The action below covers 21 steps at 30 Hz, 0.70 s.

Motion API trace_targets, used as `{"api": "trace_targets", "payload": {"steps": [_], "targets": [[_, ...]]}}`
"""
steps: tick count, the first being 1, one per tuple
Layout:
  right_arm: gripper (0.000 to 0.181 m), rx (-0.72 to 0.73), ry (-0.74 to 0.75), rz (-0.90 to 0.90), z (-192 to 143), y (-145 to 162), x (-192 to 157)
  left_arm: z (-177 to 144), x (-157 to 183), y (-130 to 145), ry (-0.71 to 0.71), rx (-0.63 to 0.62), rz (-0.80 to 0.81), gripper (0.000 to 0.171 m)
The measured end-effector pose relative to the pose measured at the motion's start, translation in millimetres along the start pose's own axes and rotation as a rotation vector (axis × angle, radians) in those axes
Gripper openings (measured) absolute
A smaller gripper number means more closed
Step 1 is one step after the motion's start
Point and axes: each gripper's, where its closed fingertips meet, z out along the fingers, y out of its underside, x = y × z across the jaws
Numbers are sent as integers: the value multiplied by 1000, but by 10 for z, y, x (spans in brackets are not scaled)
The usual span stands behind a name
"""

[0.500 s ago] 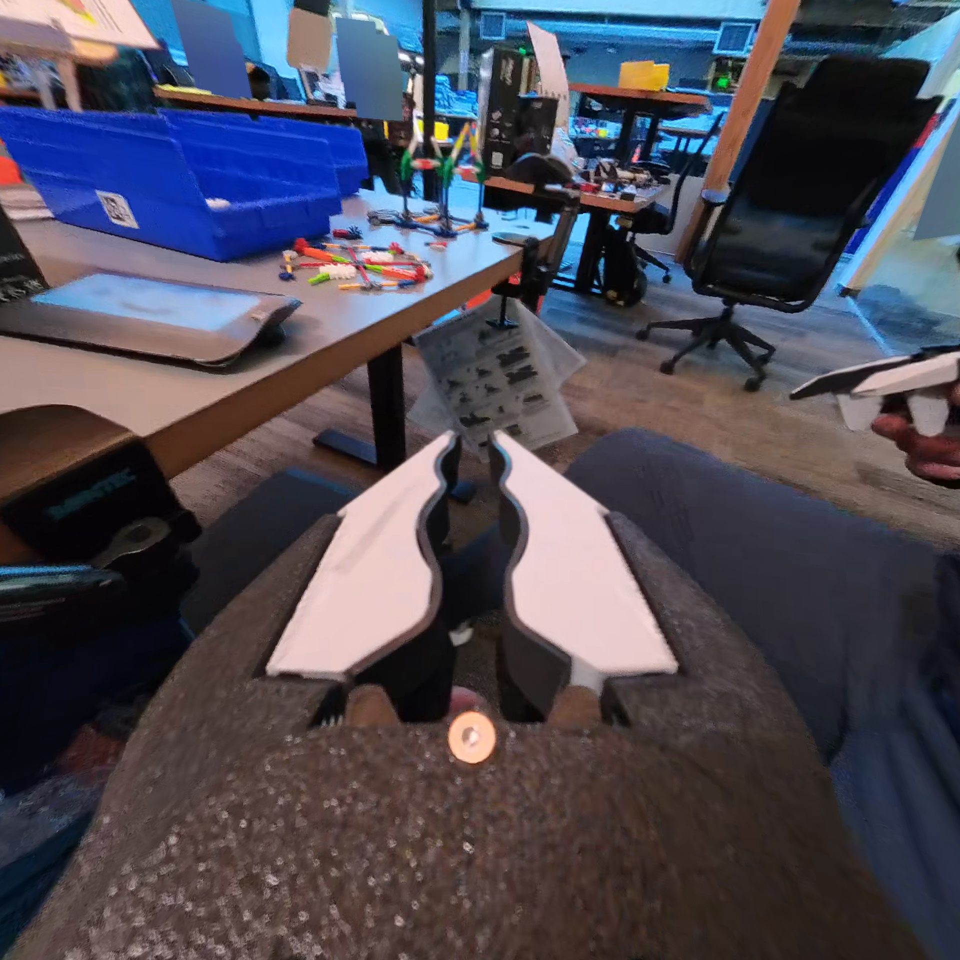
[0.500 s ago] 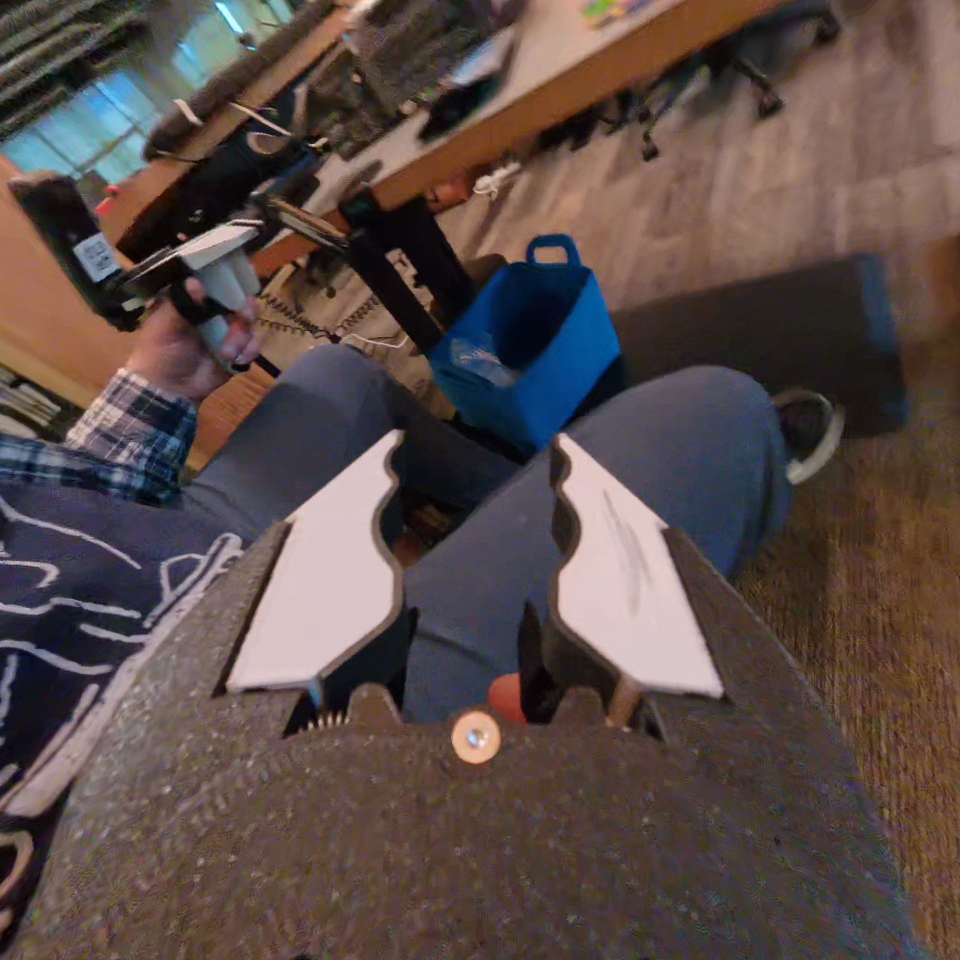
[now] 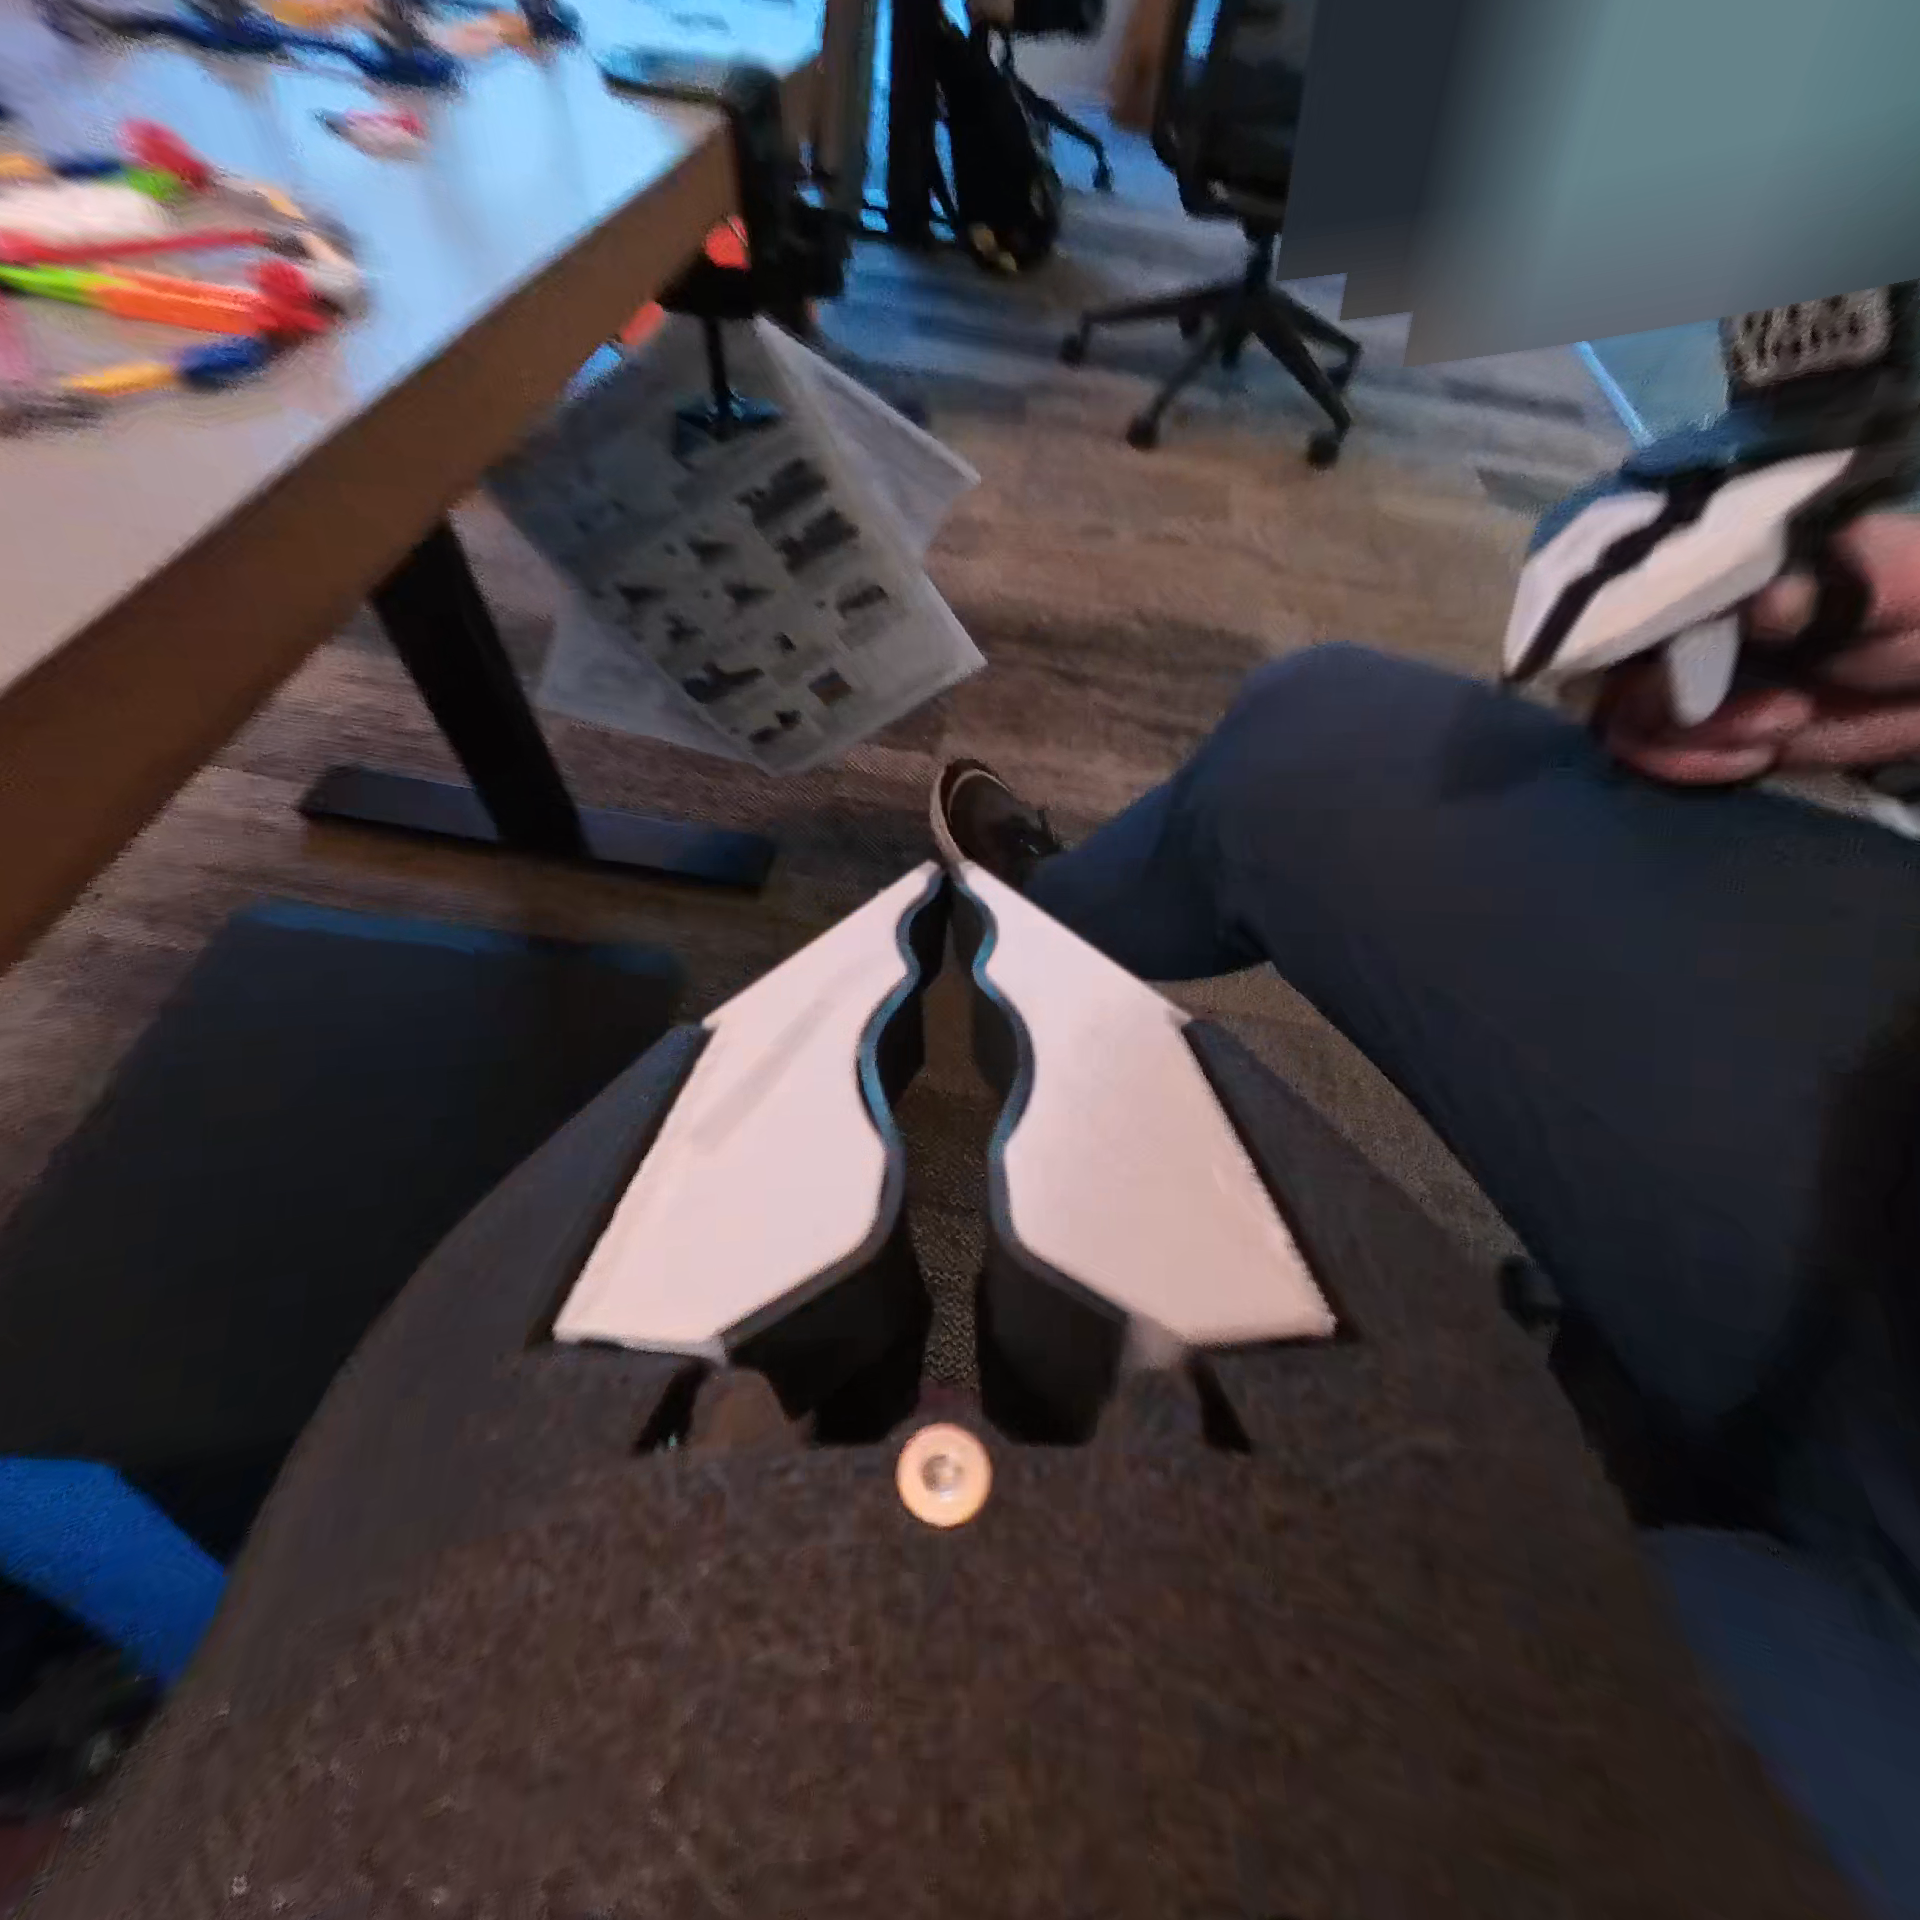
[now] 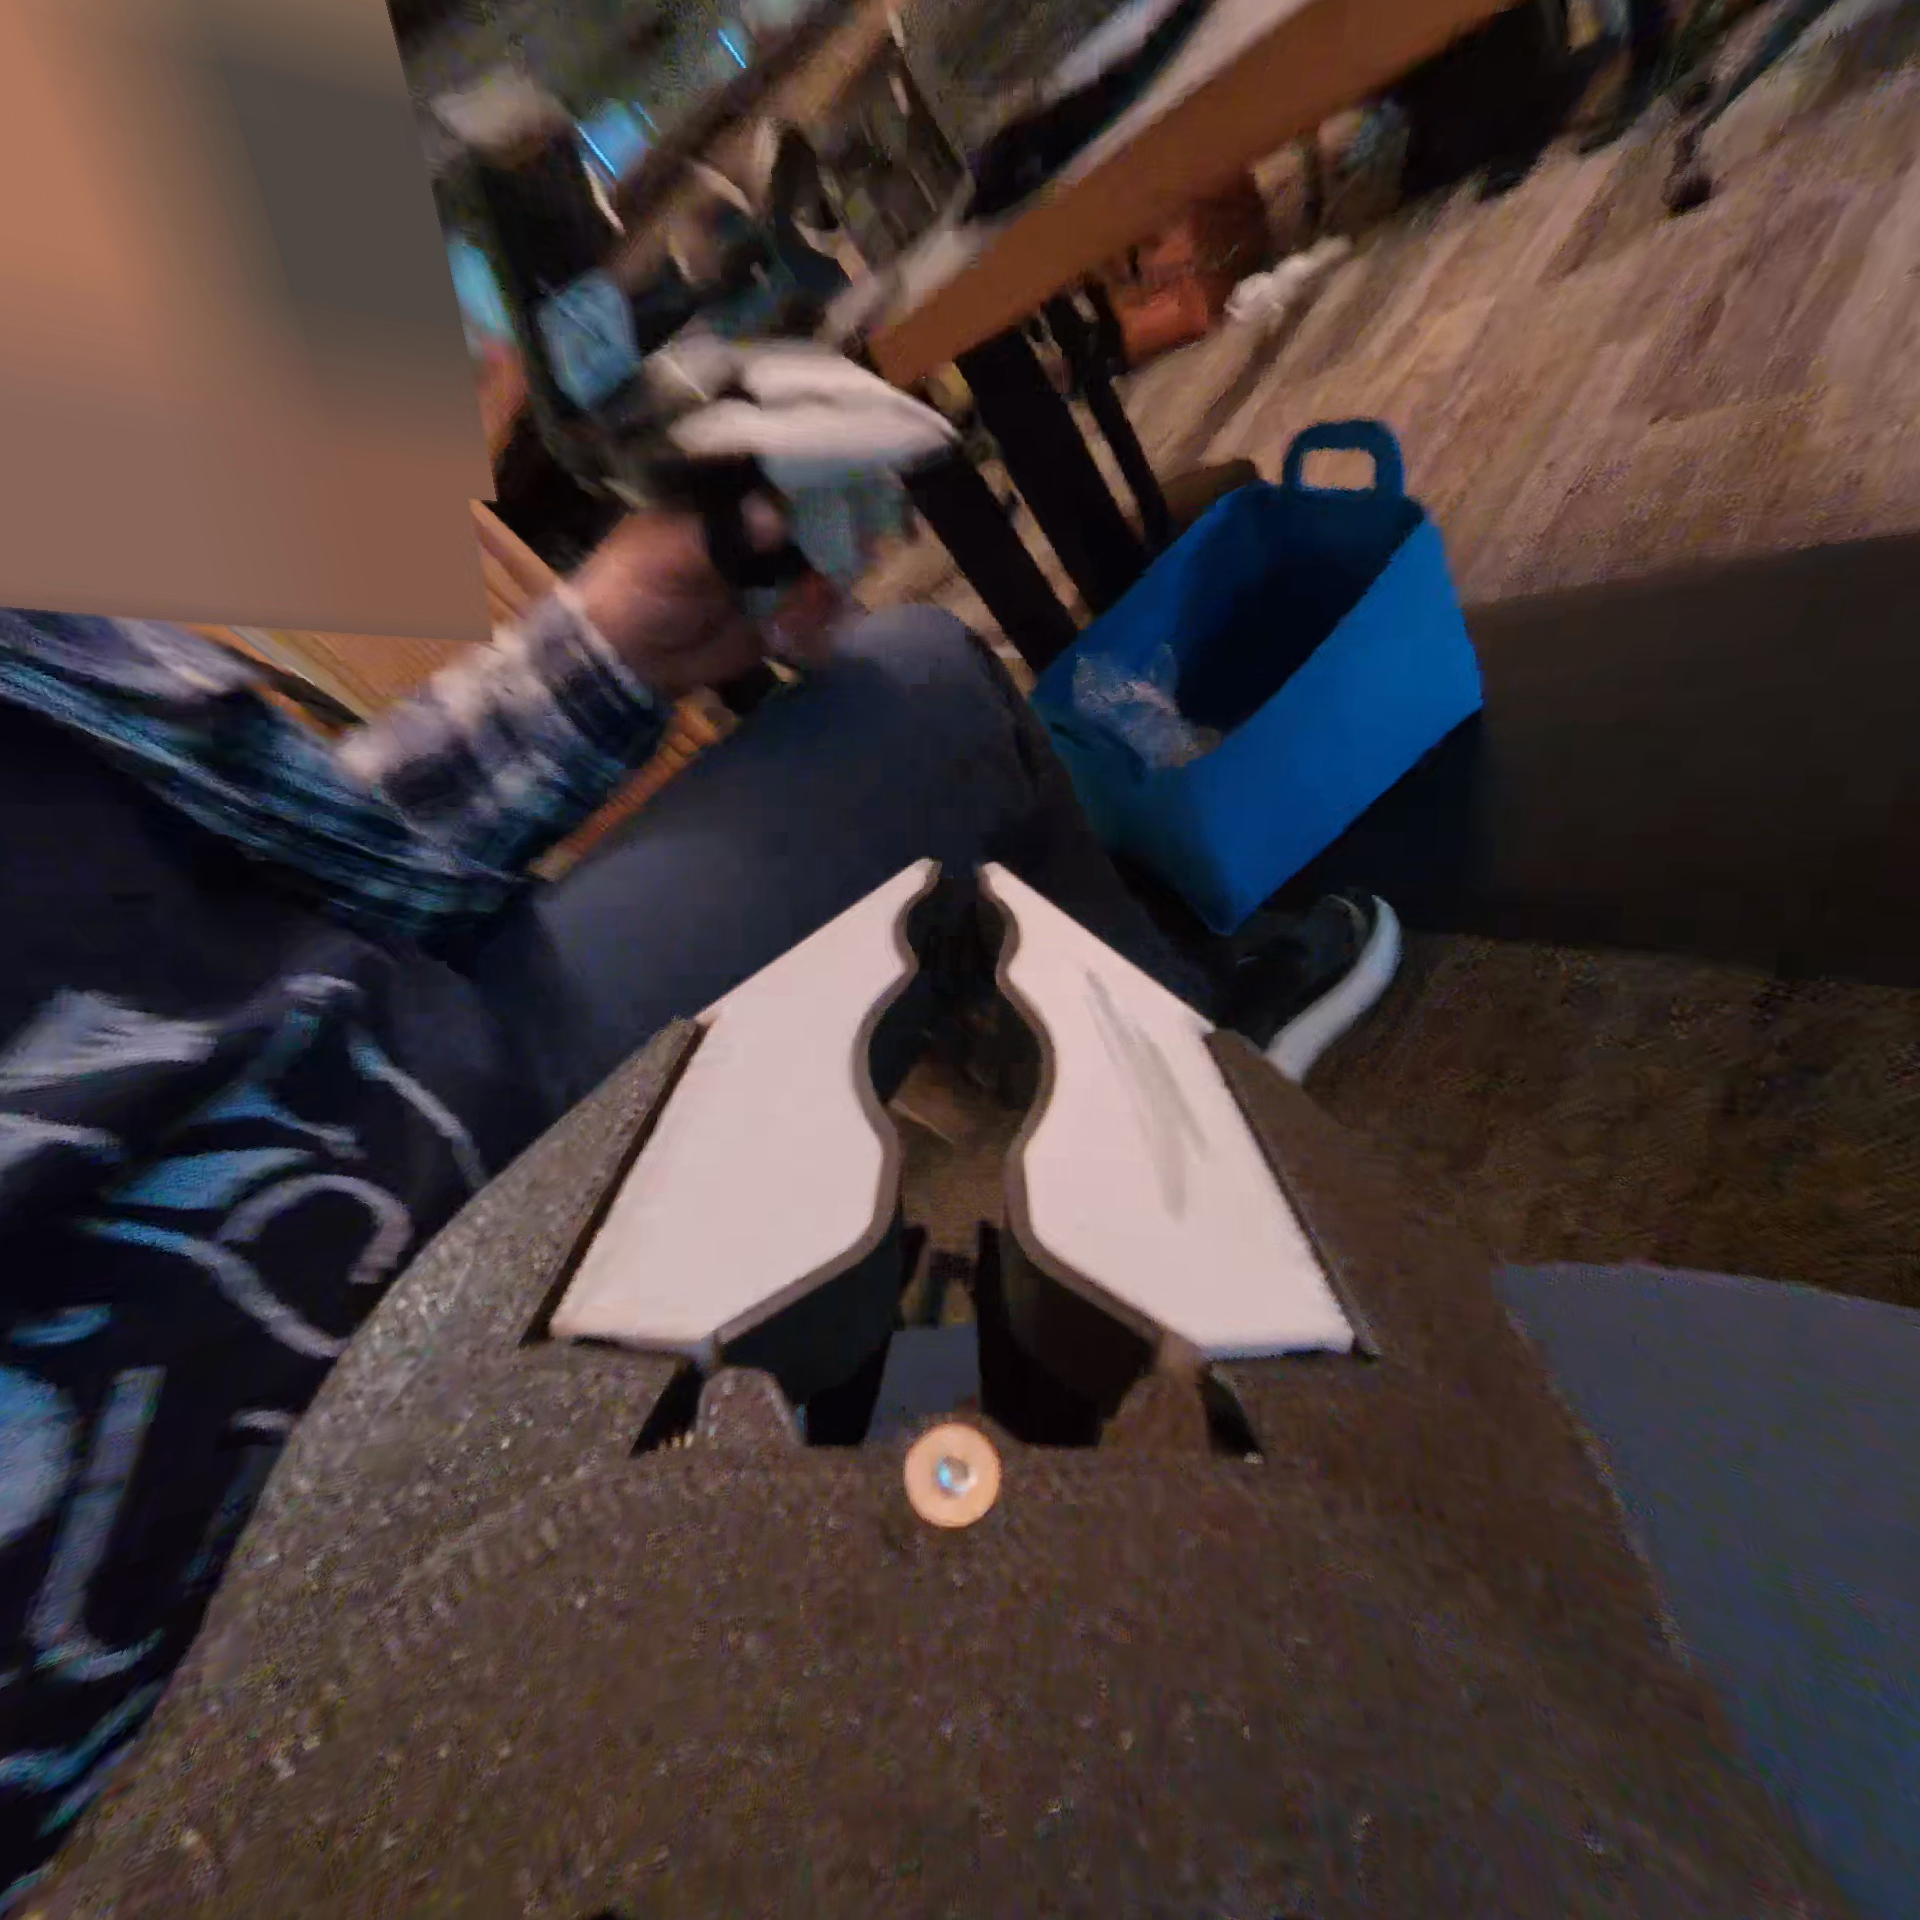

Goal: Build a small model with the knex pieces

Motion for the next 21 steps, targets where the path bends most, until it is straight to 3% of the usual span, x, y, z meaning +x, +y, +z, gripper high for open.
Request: {"api": "trace_targets", "payload": {"steps": [3, 7, 10, 16, 21], "targets": [[15, 165, -53, 75, -260, -400, 253, 559, 17, -3, 63, -56, 45, 0], [14, 205, -159, 104, -377, -648, 382, 893, -62, 132, 71, -142, 81, 0], [14, 180, -149, 63, -391, -751, 486, 968, -159, 146, 50, -124, 10, 1], [14, 106, -102, -100, -314, -979, 719, 948, -218, -82, -55, -18, -17, 4], [24, 65, -105, -252, -192, -1188, 918, 926, -276, -313, -161, 75, -12, 36]]}}
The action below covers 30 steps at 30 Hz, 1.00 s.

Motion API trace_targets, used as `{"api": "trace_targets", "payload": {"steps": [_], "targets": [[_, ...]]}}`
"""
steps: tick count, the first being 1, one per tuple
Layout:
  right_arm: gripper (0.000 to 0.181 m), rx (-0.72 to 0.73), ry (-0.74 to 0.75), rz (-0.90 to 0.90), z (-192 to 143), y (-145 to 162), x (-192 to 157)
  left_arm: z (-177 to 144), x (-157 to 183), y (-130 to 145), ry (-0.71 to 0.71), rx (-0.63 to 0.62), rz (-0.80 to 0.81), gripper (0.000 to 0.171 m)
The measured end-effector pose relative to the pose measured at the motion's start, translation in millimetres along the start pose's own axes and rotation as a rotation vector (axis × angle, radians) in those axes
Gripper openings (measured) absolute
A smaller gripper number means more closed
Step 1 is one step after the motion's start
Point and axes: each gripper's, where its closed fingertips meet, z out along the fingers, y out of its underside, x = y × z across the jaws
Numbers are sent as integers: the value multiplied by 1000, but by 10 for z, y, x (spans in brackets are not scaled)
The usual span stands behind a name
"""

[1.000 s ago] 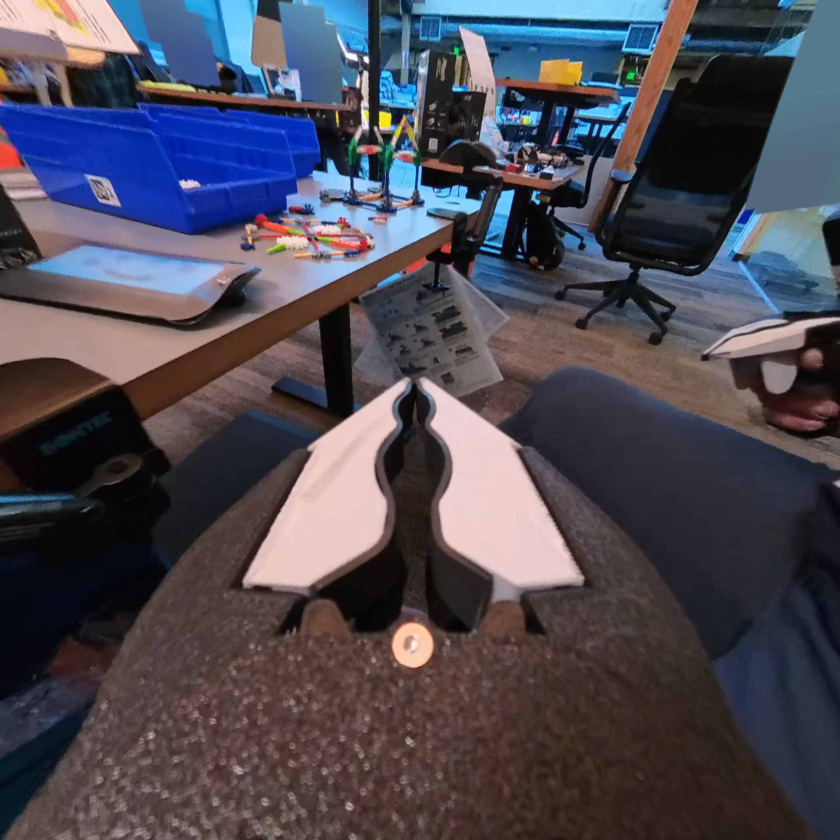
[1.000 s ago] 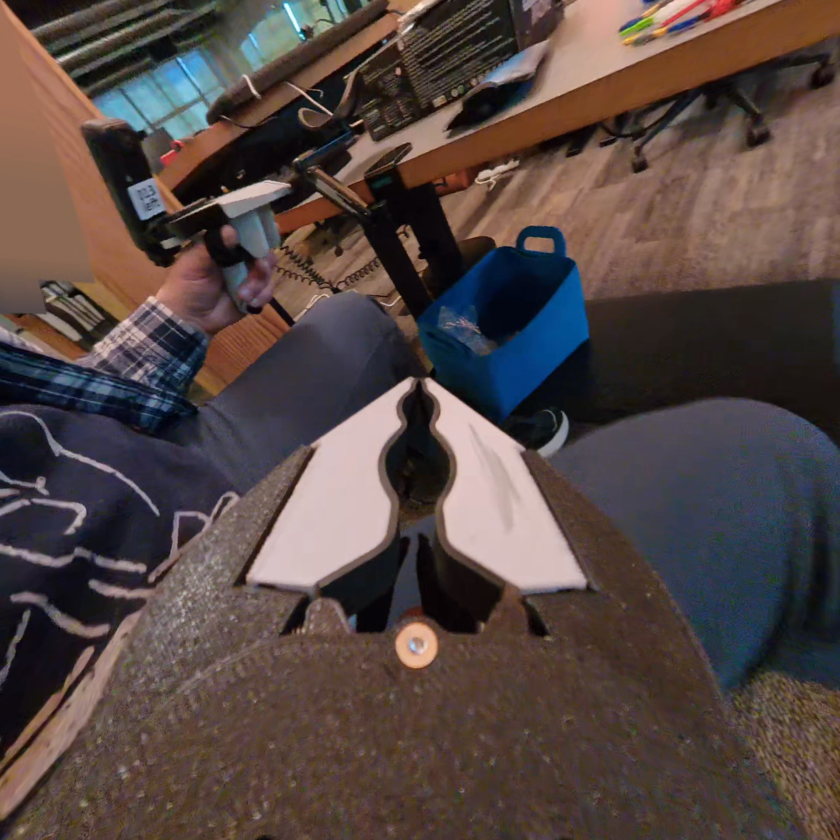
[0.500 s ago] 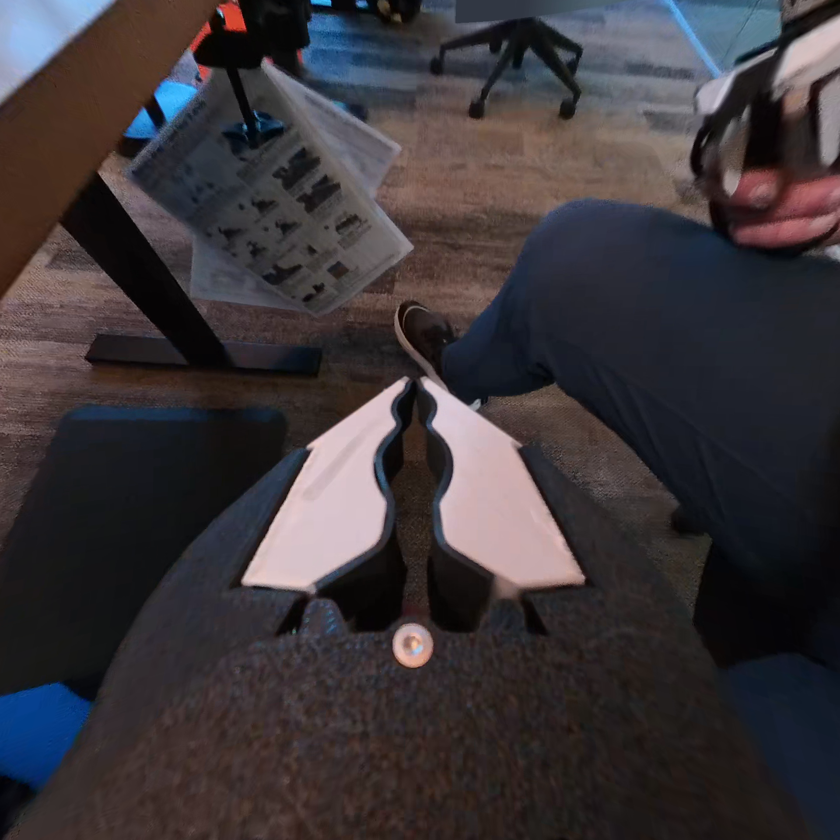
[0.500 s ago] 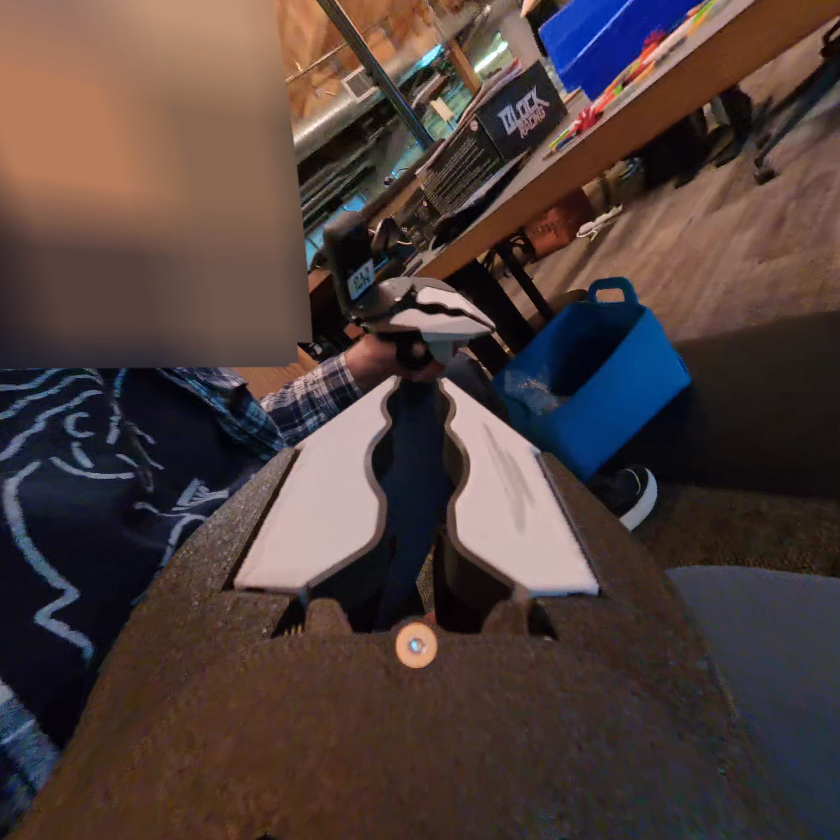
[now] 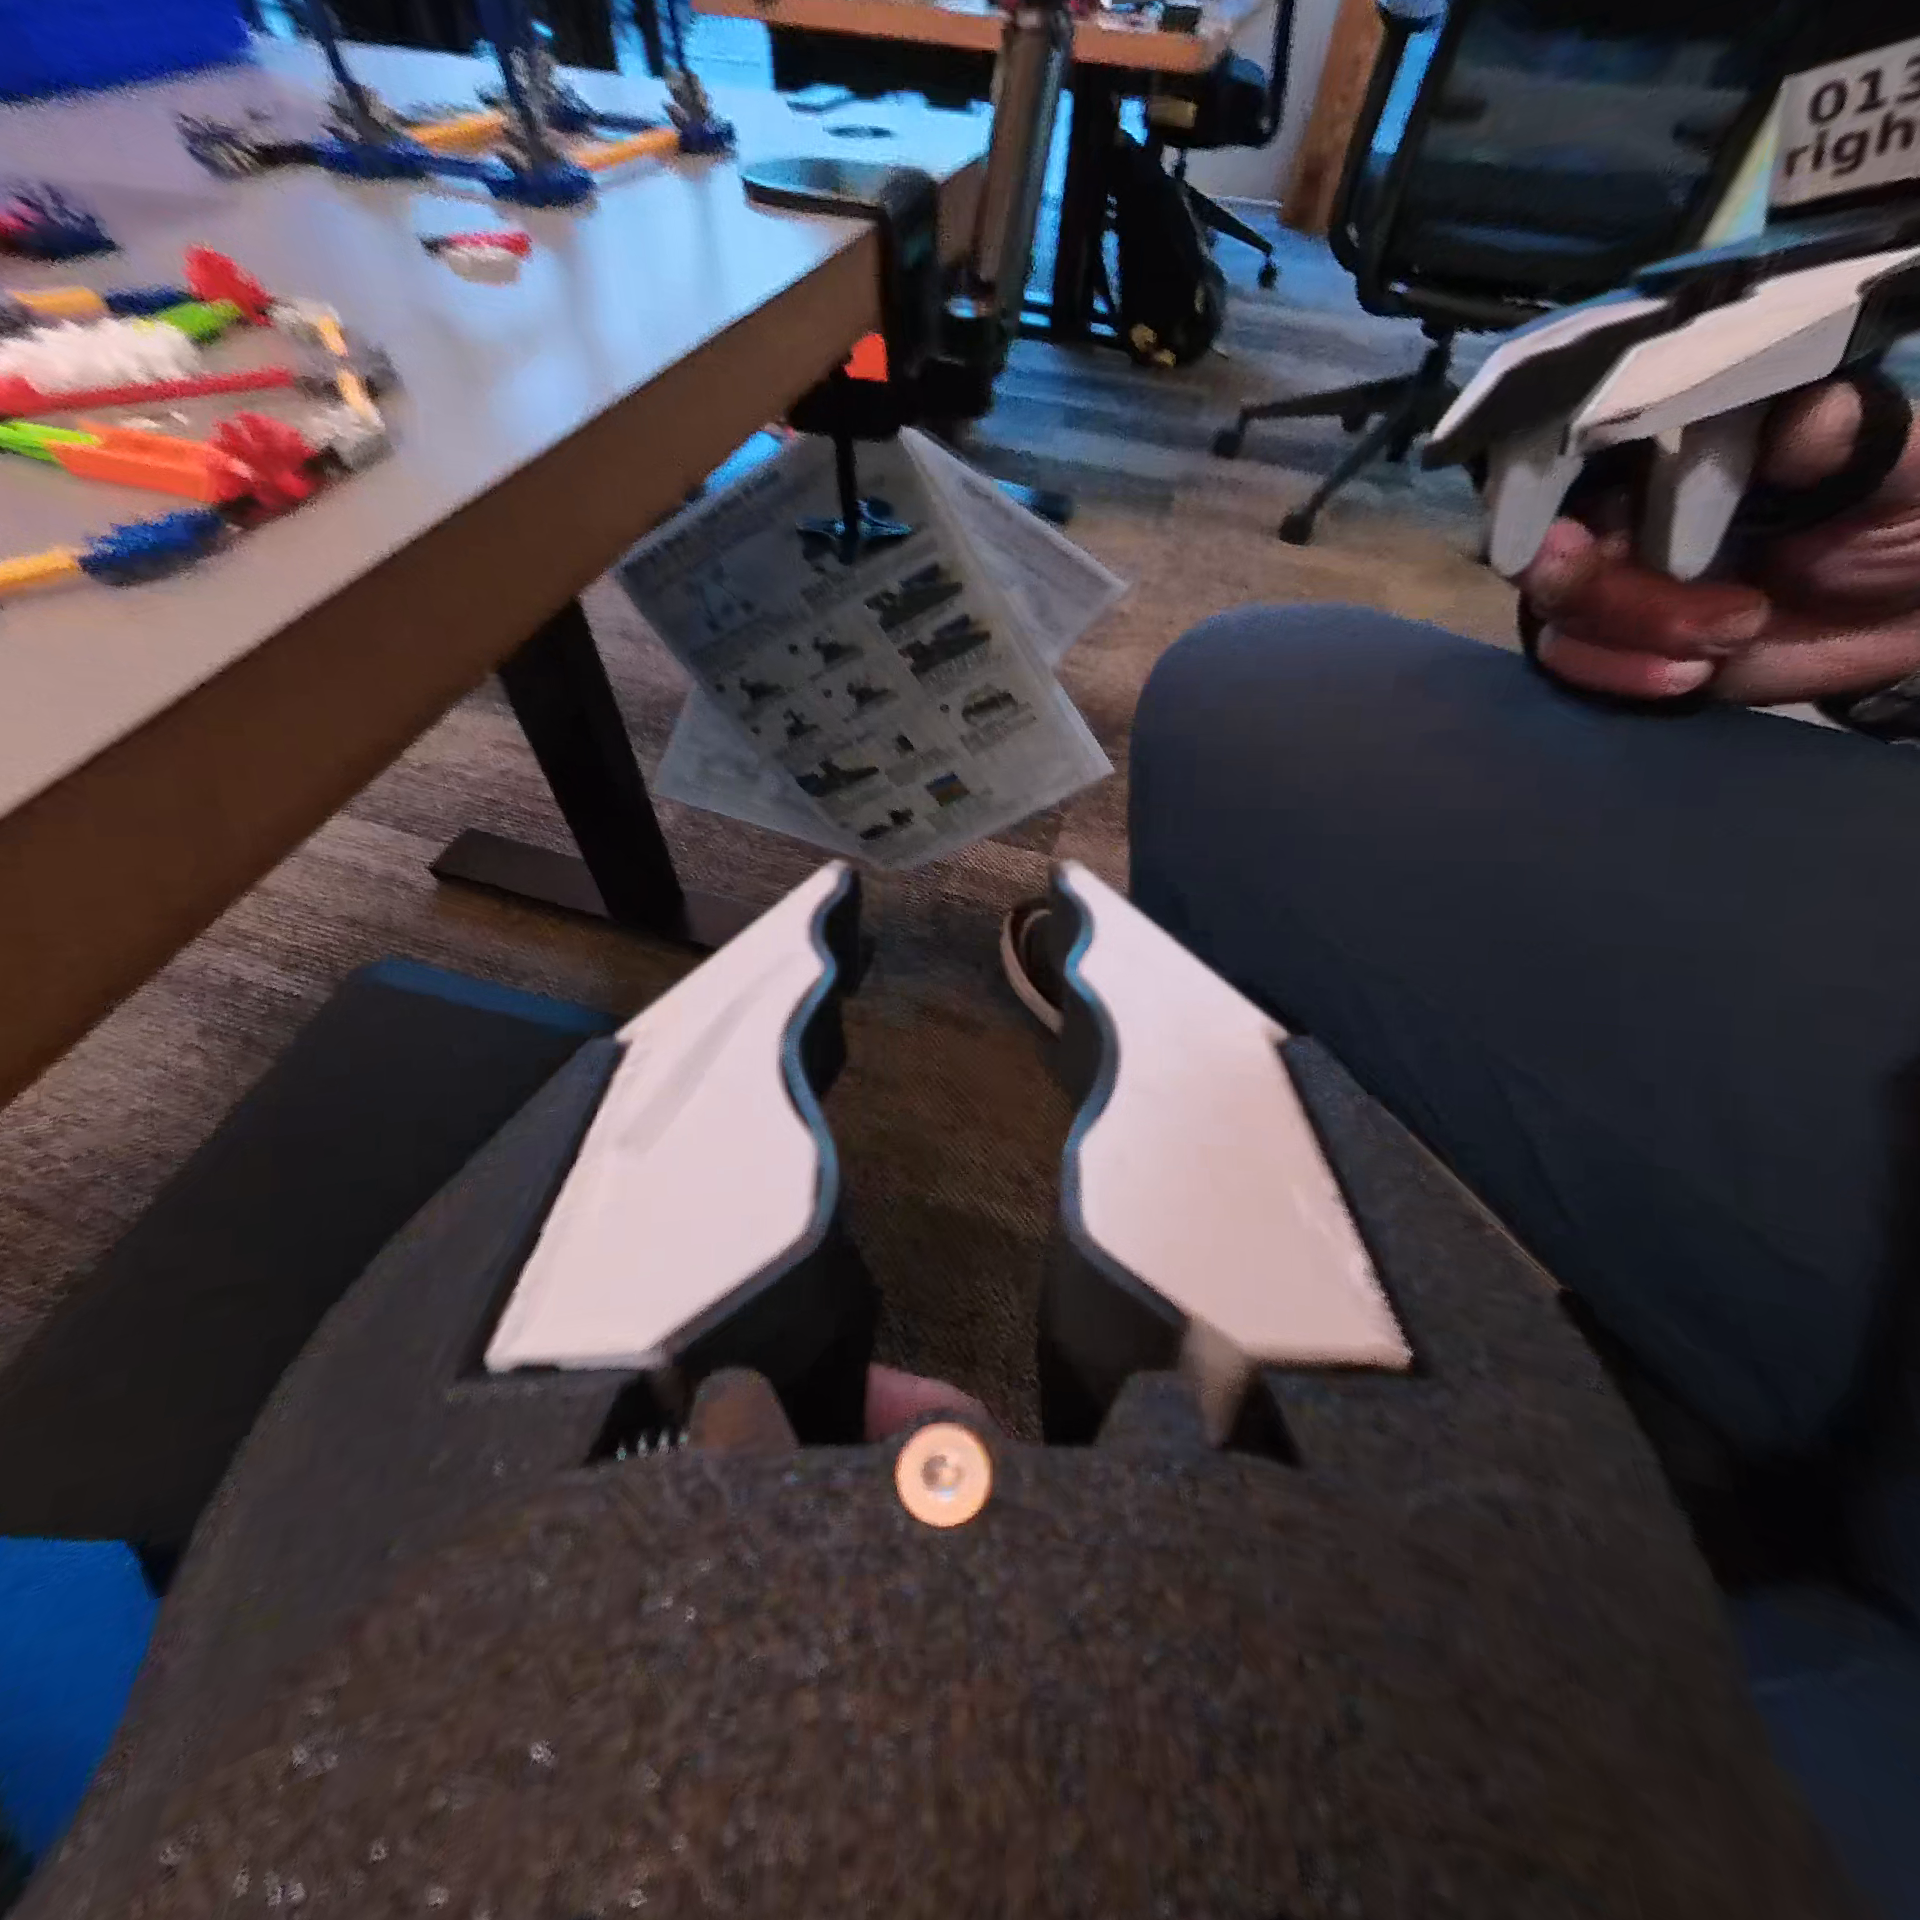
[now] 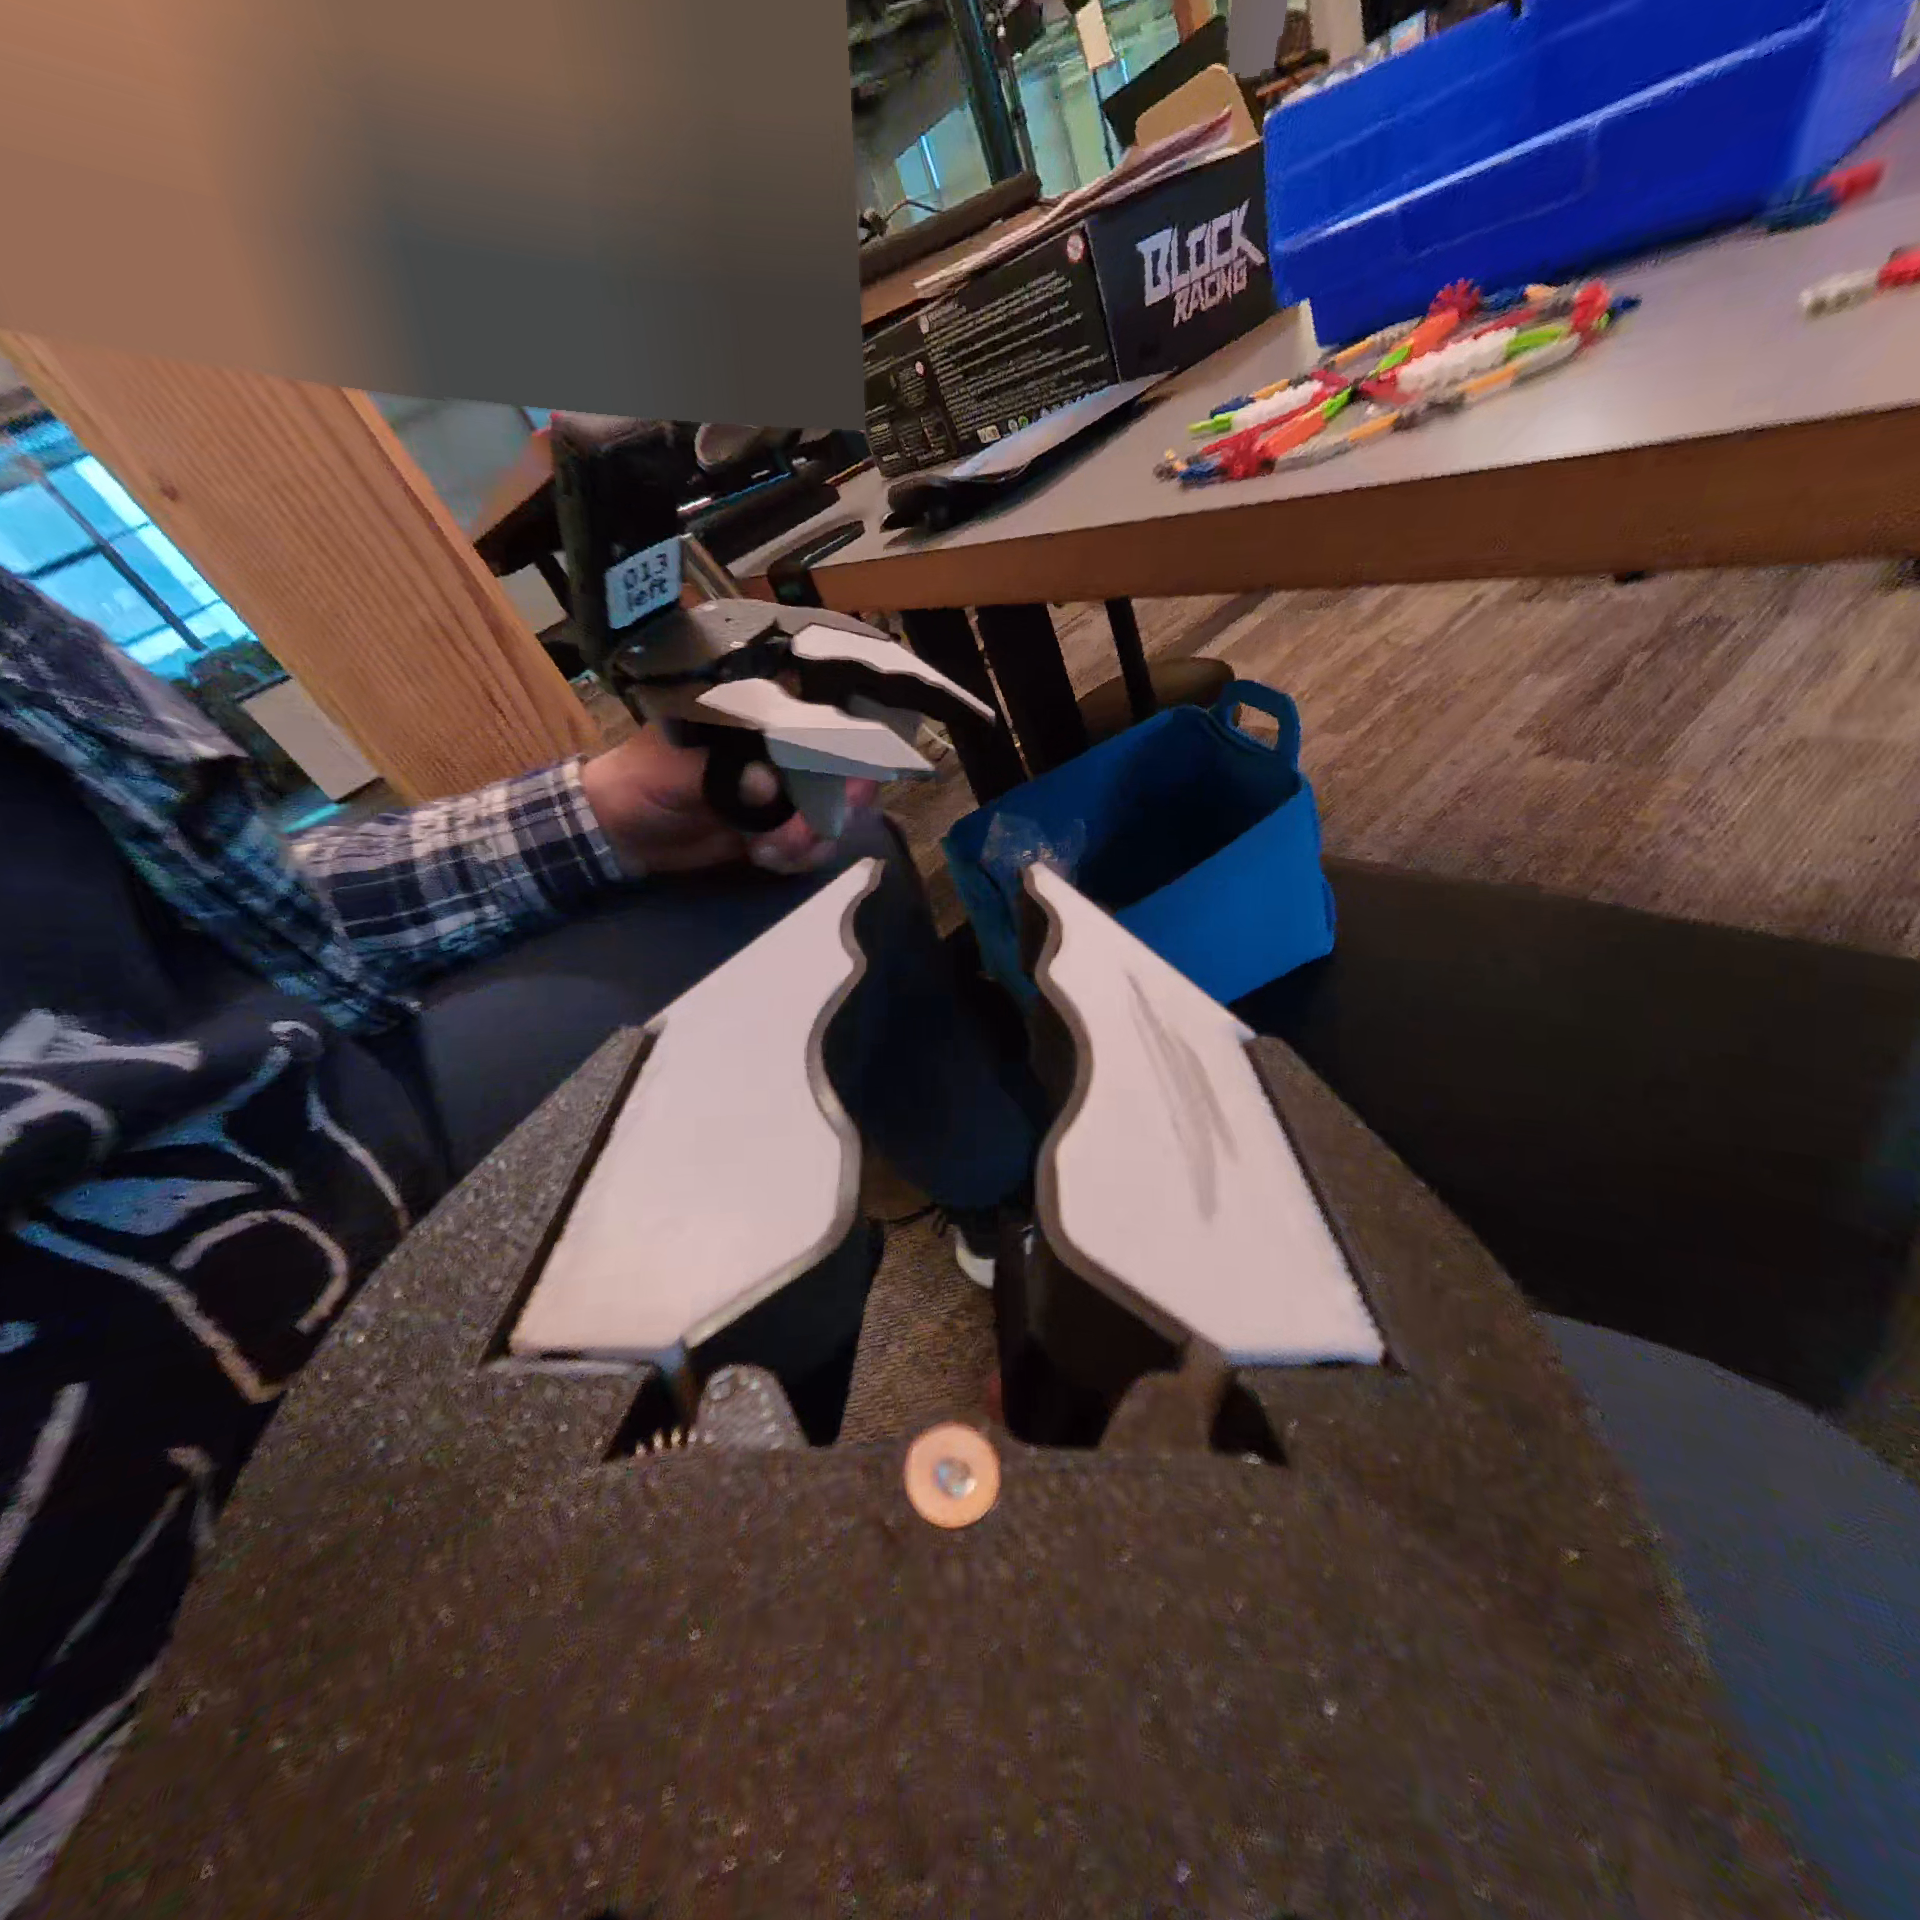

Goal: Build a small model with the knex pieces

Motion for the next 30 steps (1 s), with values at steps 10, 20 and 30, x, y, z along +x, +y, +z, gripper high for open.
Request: {"api": "trace_targets", "payload": {"steps": [10, 20, 30], "targets": [[0, -116, -87, -182, 122, -81, 482, 40, -54, -104, -196, 68, -82, 0], [0, -304, -158, -449, -77, 84, 773, 110, 123, 121, -460, 82, -222, 0], [1, -258, -376, -412, -61, 91, 593, -136, 702, 156, -705, -105, -145, 0]]}}
